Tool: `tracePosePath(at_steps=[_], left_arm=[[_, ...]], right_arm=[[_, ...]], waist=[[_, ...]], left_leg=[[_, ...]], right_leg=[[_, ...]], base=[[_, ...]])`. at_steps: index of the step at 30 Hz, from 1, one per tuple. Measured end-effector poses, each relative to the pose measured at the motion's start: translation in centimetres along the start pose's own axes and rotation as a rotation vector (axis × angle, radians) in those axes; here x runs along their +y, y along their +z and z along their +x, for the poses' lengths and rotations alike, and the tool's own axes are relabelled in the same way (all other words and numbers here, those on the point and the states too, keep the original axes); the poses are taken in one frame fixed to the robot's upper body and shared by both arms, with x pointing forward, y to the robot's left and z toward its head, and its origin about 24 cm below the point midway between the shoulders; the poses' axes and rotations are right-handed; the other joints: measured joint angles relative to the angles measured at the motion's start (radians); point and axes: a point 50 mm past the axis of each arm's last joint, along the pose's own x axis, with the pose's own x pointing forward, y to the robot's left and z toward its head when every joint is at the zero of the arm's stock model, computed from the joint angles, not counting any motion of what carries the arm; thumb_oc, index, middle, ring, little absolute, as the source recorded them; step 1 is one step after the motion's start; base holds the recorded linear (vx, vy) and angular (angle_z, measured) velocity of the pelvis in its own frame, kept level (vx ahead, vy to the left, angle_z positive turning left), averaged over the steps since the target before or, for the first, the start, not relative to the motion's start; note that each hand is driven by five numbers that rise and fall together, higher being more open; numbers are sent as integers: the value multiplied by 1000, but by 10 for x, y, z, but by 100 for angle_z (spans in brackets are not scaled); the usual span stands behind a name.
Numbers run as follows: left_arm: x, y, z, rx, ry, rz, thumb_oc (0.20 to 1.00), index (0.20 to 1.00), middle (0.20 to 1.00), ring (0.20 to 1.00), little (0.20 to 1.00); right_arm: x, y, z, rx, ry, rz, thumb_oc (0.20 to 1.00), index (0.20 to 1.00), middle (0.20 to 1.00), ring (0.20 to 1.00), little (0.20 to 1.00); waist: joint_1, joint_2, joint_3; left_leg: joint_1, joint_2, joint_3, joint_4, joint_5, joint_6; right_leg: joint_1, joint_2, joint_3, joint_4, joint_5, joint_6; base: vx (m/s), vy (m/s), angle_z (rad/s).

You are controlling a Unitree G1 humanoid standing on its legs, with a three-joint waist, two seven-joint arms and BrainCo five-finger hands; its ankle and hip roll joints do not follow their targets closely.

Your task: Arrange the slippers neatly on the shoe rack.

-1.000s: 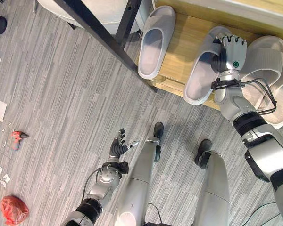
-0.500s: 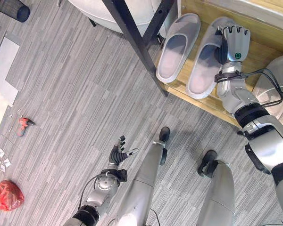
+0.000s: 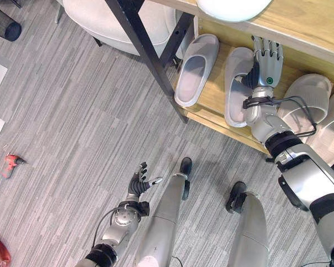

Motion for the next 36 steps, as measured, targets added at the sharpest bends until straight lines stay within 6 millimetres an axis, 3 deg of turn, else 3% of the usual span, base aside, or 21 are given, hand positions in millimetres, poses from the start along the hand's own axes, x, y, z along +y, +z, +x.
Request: tracePosePath(at_steps=[6, 11, 12, 13, 16, 22, 36], left_arm=[[-2, 0, 0, 16, 10, 2, 1000, 1000, 1000, 1000, 1000], [-6, 2, 0, 15, -3, 2, 1000, 1000, 1000, 1000, 1000], [-7, 2, 5, 25, 3, 14, 1000, 1000, 1000, 1000, 1000], [-10, -6, 9, 63, 14, 35, 1000, 1000, 1000, 1000, 1000], [-10, -26, 15, 184, 39, 119, 1000, 1000, 1000, 1000, 1000], [-4, -34, 13, 217, 60, 138, 1000, 1000, 1000, 1000, 1000], [-5, -27, 18, 184, 46, 133, 1000, 1000, 1000, 1000, 1000]], right_arm=[[1, 9, -23, 90, -30, 257, 1000, 1000, 1000, 1000, 1000], [35, -4, -59, 578, 27, 788, 1000, 1000, 1000, 1000, 1000], [47, -6, -71, 739, 33, 969, 1000, 1000, 1000, 1000, 1000], [51, -8, -77, 825, 21, 1054, 1000, 1000, 1000, 1000, 1000], [56, -4, -72, 916, -24, 1270, 1000, 1000, 1000, 1000, 1000], [58, -20, -67, 973, 1, 1369, 1000, 1000, 1000, 1000, 1000], [58, 24, -48, 859, 163, 1420, 1000, 1000, 1000, 1000, 1000]], waist=[[-41, -10, 1], [-59, -12, 1], [-61, -12, 2], [-53, -12, 1], [-55, -12, 2], [-15, -11, 4], [35, 14, 31]], left_leg=[[29, 11, 22, -4, -15, 11], [58, 14, 25, -23, -17, 9], [60, 15, 23, -23, -17, 8], [63, 18, 24, -26, -17, 8], [74, 23, 22, -23, -20, 4], [89, 25, 0, -24, -17, -4], [110, 13, -24, -39, -5, -21]], right_leg=[[20, 13, 23, -20, 9, -1], [42, 18, 25, -32, 11, -3], [41, 20, 24, -33, 10, -3], [43, 20, 23, -32, 10, -3], [56, 26, 20, -30, 9, -4], [81, 27, -3, -21, 1, -14], [98, 16, -18, 1, -18, -25]], base=[[5, 5, -11], [-6, -8, -4], [0, 0, 0], [21, -38, -2], [24, -58, -3], [13, -35, 7], [11, -11, 5]])
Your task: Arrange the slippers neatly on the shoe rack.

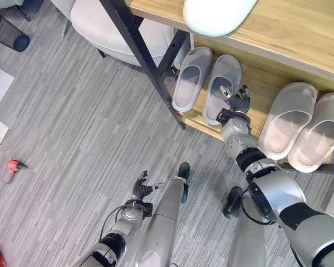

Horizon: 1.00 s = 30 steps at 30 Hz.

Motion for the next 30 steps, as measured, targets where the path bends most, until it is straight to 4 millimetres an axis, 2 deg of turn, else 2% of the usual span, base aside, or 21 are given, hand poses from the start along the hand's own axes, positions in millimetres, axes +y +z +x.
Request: tracePosePath(at_steps=[2, 5, 8, 14, 15, 18, 20, 22, 24, 26, 27, 29, 30], left_arm=[[2, -4, 0, 13, 6, 7, 1000, 1000, 1000, 1000, 1000], [7, -9, -1, 34, 6, 20, 1000, 1000, 1000, 1000, 1000], [15, -11, -1, 40, 16, 31, 1000, 1000, 1000, 1000, 1000], [20, -22, -4, 78, 7, 43, 1000, 1000, 1000, 1000, 1000], [20, -21, -3, 77, 5, 43, 1000, 1000, 1000, 1000, 1000], [19, -17, -1, 69, 3, 43, 1000, 1000, 1000, 1000, 1000], [16, -10, 4, 54, 1, 43, 1000, 1000, 1000, 1000, 1000], [17, 0, 11, 43, 17, 47, 1000, 1000, 1000, 1000, 1000], [18, 8, 17, 31, 41, 22, 1000, 1000, 1000, 1000, 1000], [21, 11, 19, 32, 55, 29, 1000, 1000, 1000, 1000, 1000], [20, 16, 22, 24, 57, 18, 1000, 1000, 1000, 1000, 1000], [22, 10, 21, 56, 73, 1, 1000, 1000, 1000, 1000, 1000], [23, 7, 22, 83, 79, 4, 1000, 1000, 1000, 1000, 1000]], right_arm=[[-2, -2, 1, 20, -18, 16, 1000, 1000, 1000, 1000, 1000], [-13, 4, 9, 51, -67, 93, 1000, 1000, 1000, 1000, 1000], [-26, 9, 16, 69, -85, 93, 1000, 1000, 1000, 1000, 1000], [-35, 9, 20, 80, -51, 88, 1000, 1000, 1000, 1000, 1000], [-37, 8, 20, 79, -46, 80, 1000, 1000, 1000, 1000, 1000], [-40, -3, 17, 93, -23, -99, 1000, 1000, 1000, 1000, 1000], [-44, -24, 9, 108, 13, -342, 1000, 1000, 1000, 1000, 1000], [-42, -41, 0, 116, 53, -489, 1000, 1000, 1000, 1000, 1000], [-40, -57, -11, 131, 84, -523, 1000, 1000, 1000, 1000, 1000], [-44, -92, -33, 225, 108, -536, 1000, 1000, 1000, 1000, 1000], [-53, -105, -42, 263, 106, -517, 1000, 1000, 1000, 1000, 1000], [-68, -132, -63, 355, 126, -525, 1000, 1000, 1000, 1000, 1000], [-82, -150, -77, 436, 120, -531, 1000, 1000, 1000, 1000, 1000]], waist=[[7, 1, 1], [25, 1, 1], [45, 1, 1], [43, 6, 10], [43, 3, 11], [39, -4, 15], [26, -17, 22], [12, -32, 30], [-10, -45, 34], [-51, -68, 35], [-64, -72, 34], [-73, -80, 30], [-90, -81, 29]], left_leg=[[1, 0, -6, 0, 3, -5], [6, 0, -9, -1, 2, -4], [10, -2, -10, -2, 2, -5], [43, -6, -20, -5, 3, -6], [47, -6, -19, -9, 3, -5], [76, -1, -19, -22, 4, -5], [132, 7, -19, -56, 7, -4], [182, 23, -8, -100, 20, -7], [229, 37, -1, -142, 33, -11], [317, 45, 9, -223, 62, -11], [344, 56, 22, -252, 66, -9], [415, 63, 30, -313, 77, -8], [463, 66, 34, -349, 82, -5]], right_leg=[[8, -1, -13, 0, -2, 0], [16, -1, -19, 0, -8, -6], [17, -3, -18, 6, -10, -7], [53, -9, -23, 3, -13, -7], [57, -9, -22, 0, -13, -8], [87, -4, -26, -22, -8, -7], [146, 6, -32, -69, 6, -1], [195, 23, -34, -125, 31, 2], [244, 39, -35, -188, 57, 6], [327, 55, -40, -281, 100, 17], [354, 59, -41, -321, 110, 14], [422, 74, -41, -398, 145, 29], [476, 77, -44, -443, 158, 36]], base=[[20, -17, 10], [9, -1, 4], [0, 0, 0], [-4, -4, 3], [-34, 5, -1], [-14, -1, -4], [-22, -2, -10], [-4, 5, -23], [-19, 6, -28], [-8, 20, -23], [103, -2, -29], [111, -12, -27], [62, -13, -10]])
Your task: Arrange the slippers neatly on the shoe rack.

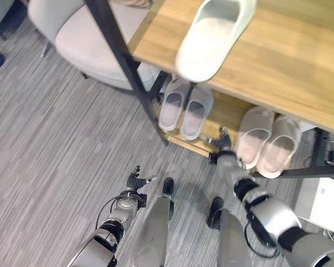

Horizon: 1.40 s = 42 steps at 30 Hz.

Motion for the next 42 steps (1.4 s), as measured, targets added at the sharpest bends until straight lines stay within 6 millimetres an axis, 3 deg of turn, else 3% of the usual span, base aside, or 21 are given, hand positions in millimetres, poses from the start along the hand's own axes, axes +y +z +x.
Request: tracePosePath(at_steps=[5, 8, 10, 13, 15, 18, 21, 23, 25, 28, 31, 34, 37, 38, 42], left_arm=[[2, -16, -3, 81, 16, -27, 1000, 1000, 1000, 1000, 1000], [2, -48, -16, 173, 3, -32, 1000, 1000, 1000, 1000, 1000], [1, -54, -20, 190, -15, -35, 1000, 1000, 1000, 1000, 1000], [7, -80, -35, 246, -34, -35, 1000, 1000, 1000, 1000, 1000], [8, -101, -50, 292, -66, -10, 1000, 1000, 1000, 1000, 1000], [11, -108, -67, 263, -140, 39, 1000, 1000, 1000, 1000, 1000], [15, -122, -69, 329, -156, 117, 1000, 1000, 1000, 1000, 1000], [13, -120, -68, 327, -175, 153, 1000, 1000, 1000, 1000, 1000], [3, -111, -62, 290, -233, 227, 1000, 1000, 1000, 1000, 1000], [-14, -96, -55, 237, -317, 287, 1000, 1000, 1000, 1000, 1000], [-45, -66, -47, 115, -441, 338, 1000, 1000, 1000, 1000, 1000], [-83, -32, -53, -47, -615, 419, 1000, 1000, 1000, 1000, 1000], [-127, 21, -71, -294, -836, 484, 1000, 1000, 1000, 1000, 1000], [-144, 47, -86, -422, -944, 516, 1000, 1000, 1000, 1000, 1000], [-153, 110, -140, -739, -1220, 496, 1000, 1000, 1000, 1000, 1000]], right_arm=[[-4, -62, -23, 134, 74, -14, 1000, 1000, 1000, 1000, 1000], [-7, -102, -45, 225, 129, -30, 1000, 1000, 1000, 1000, 1000], [-11, -111, -50, 244, 166, -50, 1000, 1000, 1000, 1000, 1000], [-17, -122, -63, 239, 234, -63, 1000, 1000, 1000, 1000, 1000], [-37, -148, -80, 293, 247, -118, 1000, 1000, 1000, 1000, 1000], [-62, -176, -99, 389, 231, -175, 1000, 1000, 1000, 1000, 1000], [-88, -205, -117, 522, 184, -257, 1000, 1000, 1000, 1000, 1000], [-100, -218, -127, 594, 163, -319, 1000, 1000, 1000, 1000, 1000], [-121, -240, -148, 726, 116, -378, 1000, 1000, 1000, 1000, 1000], [-137, -250, -162, 799, 36, -342, 1000, 1000, 1000, 1000, 1000], [-155, -259, -178, 871, -31, -333, 1000, 1000, 1000, 1000, 1000], [-170, -261, -185, 901, -69, -345, 1000, 1000, 1000, 1000, 1000], [-180, -257, -183, 903, -88, -365, 1000, 1000, 1000, 1000, 1000], [-180, -251, -174, 872, -89, -368, 1000, 1000, 1000, 1000, 1000], [-179, -235, -151, 775, -86, -368, 1000, 1000, 1000, 1000, 1000]], waist=[[-38, -19, -51], [-52, -18, -128], [-75, -20, -143], [-85, -25, -183], [-99, -22, -231], [-112, -16, -263], [-124, -4, -274], [-143, 8, -276], [-165, 22, -282], [-205, 34, -277], [-236, 56, -272], [-264, 87, -256], [-284, 124, -248], [-292, 138, -242], [-298, 153, -241]], left_leg=[[144, 9, 27, -137, 33, 4], [243, 12, 48, -223, 47, 6], [284, 17, 62, -252, 49, 6], [361, 25, 102, -308, 52, 6], [414, 26, 116, -358, 62, 2], [462, 30, 128, -423, 79, -7], [479, 36, 142, -423, 82, -7], [480, 40, 153, -423, 83, -9], [486, 44, 160, -423, 85, -11], [497, 51, 184, -429, 79, -19], [500, 62, 208, -430, 74, -17], [506, 69, 216, -430, 73, -19], [508, 77, 219, -430, 74, -21], [509, 80, 220, -429, 77, -19], [514, 79, 220, -429, 86, -26]], right_leg=[[140, 16, -4, -152, 49, 12], [246, 30, 3, -276, 93, 22], [294, 37, 6, -333, 119, 24], [366, 48, 31, -420, 151, 26], [409, 51, 35, -477, 169, 28], [450, 62, 41, -537, 186, 30], [477, 67, 52, -572, 206, 26], [472, 72, 61, -575, 211, 28], [469, 77, 79, -577, 215, 29], [467, 81, 99, -577, 217, 33], [457, 85, 117, -577, 219, 27], [455, 91, 131, -577, 223, 25], [454, 100, 135, -577, 225, 25], [455, 102, 135, -577, 227, 24], [466, 102, 134, -578, 234, 35]], base=[[118, -8, -11], [76, -9, -25], [75, -24, -18], [59, -44, -38], [31, -47, -16], [22, -67, -11], [-18, -67, -14], [-33, -70, -16], [-34, -81, -23], [-21, -63, -23], [-28, -59, -23], [-28, -51, -15], [-39, -49, -8], [-25, -47, -3], [-4, -10, 0]])
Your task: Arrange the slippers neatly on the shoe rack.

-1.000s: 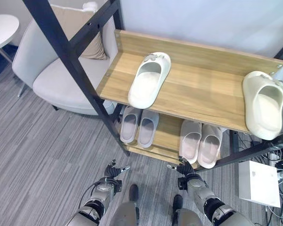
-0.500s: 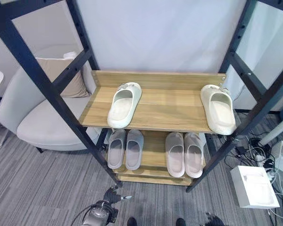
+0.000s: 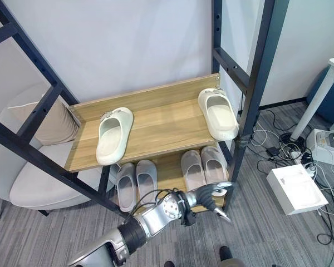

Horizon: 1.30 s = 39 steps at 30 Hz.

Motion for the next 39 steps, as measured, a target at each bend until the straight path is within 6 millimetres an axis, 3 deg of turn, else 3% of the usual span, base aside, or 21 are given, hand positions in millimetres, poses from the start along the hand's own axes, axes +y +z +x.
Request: tracePosePath(at_steps=[3, 5, 12, 13, 15, 16, 19, 23, 29, 35, 39], left_arm=[[12, 64, -22, -247, -67, 27, 1000, 1000, 1000, 1000, 1000], [28, 92, -27, -402, -13, -27, 1000, 1000, 1000, 1000, 1000], [73, 122, -46, -549, 249, 3, 1000, 1000, 1000, 1000, 1000], [94, 132, -61, -581, 398, 98, 1000, 1000, 1000, 1000, 1000], [115, 138, -68, -584, 546, 200, 1000, 1000, 1000, 1000, 1000], [129, 140, -78, -528, 632, 351, 1000, 1000, 1000, 1000, 1000], [146, 144, -86, -445, 744, 590, 1000, 1000, 1000, 1000, 1000], [152, 140, -91, -378, 843, 773, 1000, 1000, 1000, 1000, 1000], [168, 137, -121, -170, 890, 1216, 1000, 1000, 1000, 1000, 1000], [179, 113, -149, 22, 976, 1311, 1000, 1000, 1000, 1000, 1000], [182, 80, -169, 192, 985, 1273, 1000, 1000, 1000, 1000, 1000]], right_arm=[[2, 6, 0, -40, 9, -13, 1000, 1000, 1000, 1000, 1000], [6, -1, -2, -24, 25, -26, 1000, 1000, 1000, 1000, 1000], [18, 2, -3, -32, 69, -2, 1000, 1000, 1000, 1000, 1000], [19, 2, -3, -29, 71, -4, 1000, 1000, 1000, 1000, 1000], [20, 0, -3, -26, 74, -10, 1000, 1000, 1000, 1000, 1000], [20, 5, -2, -39, 75, -7, 1000, 1000, 1000, 1000, 1000], [22, 7, -2, -50, 80, -8, 1000, 1000, 1000, 1000, 1000], [24, 8, -2, -56, 87, -15, 1000, 1000, 1000, 1000, 1000], [24, 5, -3, -49, 78, -16, 1000, 1000, 1000, 1000, 1000], [24, 2, -4, -48, 70, -15, 1000, 1000, 1000, 1000, 1000], [25, 3, -4, -49, 74, -21, 1000, 1000, 1000, 1000, 1000]], waist=[[3, -3, 2], [19, -7, 3], [22, -15, 6], [21, -21, 8], [30, -28, 7], [29, -29, 6], [31, -41, 4], [35, -42, -1], [34, -27, -19], [53, -17, -43], [60, -19, -47]], left_leg=[[8, -3, -4, 2, 0, 0], [22, -8, -9, -1, -11, -3], [17, -5, -12, 0, -11, -7], [22, -4, -12, 1, -3, -4], [27, -5, -13, 0, -3, -4], [30, -5, -12, 0, -4, -4], [32, -5, -13, -1, -4, -4], [34, -6, -13, -1, -4, -4], [33, -4, -11, -1, -4, -4], [25, -4, -12, -1, -8, -11], [23, -3, -13, -1, -8, -10]], right_leg=[[11, 1, -6, 0, 0, 1], [25, -5, -17, 0, -9, 5], [25, -3, -18, 0, -6, 3], [31, -1, -20, 0, -6, 2], [38, -2, -24, 0, -7, 2], [39, -2, -22, 0, -7, 2], [43, -3, -23, 0, -7, 2], [45, -3, -22, 0, -7, 1], [42, -2, -20, 0, 1, -9], [34, -2, -20, 0, -2, -5], [33, -1, -20, 0, 1, -5]], base=[[4, -8, 4], [7, -11, 14], [20, -10, 1], [49, -15, 5], [36, -5, 3], [31, 0, -2], [10, -1, 0], [0, 0, 0], [0, 0, 0], [0, 0, 0], [0, 0, 0]])
